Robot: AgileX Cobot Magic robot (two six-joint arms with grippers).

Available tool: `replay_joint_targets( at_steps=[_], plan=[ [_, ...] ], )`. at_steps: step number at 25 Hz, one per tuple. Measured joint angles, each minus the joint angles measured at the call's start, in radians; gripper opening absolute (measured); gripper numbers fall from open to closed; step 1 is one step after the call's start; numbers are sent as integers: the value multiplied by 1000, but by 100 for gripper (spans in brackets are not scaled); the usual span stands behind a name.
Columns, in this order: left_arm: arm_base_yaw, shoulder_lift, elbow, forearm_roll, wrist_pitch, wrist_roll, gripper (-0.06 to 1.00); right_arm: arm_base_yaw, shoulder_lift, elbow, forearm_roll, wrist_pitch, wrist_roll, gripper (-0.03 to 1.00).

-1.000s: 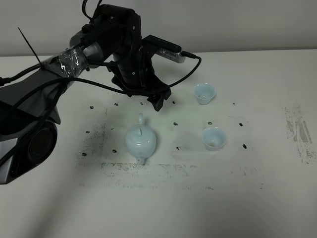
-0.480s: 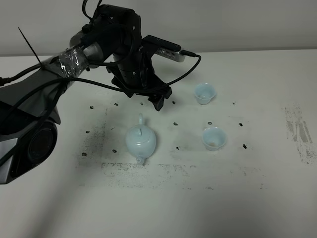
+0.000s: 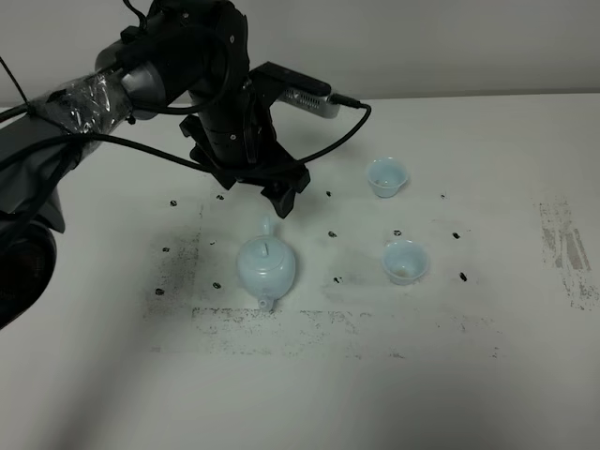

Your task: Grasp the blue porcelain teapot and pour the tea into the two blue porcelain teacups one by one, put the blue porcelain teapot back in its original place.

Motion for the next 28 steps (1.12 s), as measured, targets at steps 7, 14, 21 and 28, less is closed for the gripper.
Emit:
replay_joint_targets(
  at_steps=[7, 14, 21, 28],
  plan=[
    [-3, -6, 71, 5, -107, 23, 75, 0, 0, 0, 0, 0, 0, 53],
    [-3, 22, 71, 0, -150, 26, 75, 0, 0, 0, 0, 0, 0, 53],
    [-3, 52, 72, 32, -149, 28, 75, 0, 0, 0, 0, 0, 0, 53],
    [-3, 52, 72, 80, -127, 24, 75, 0, 0, 1, 0, 0, 0, 53]
  ],
)
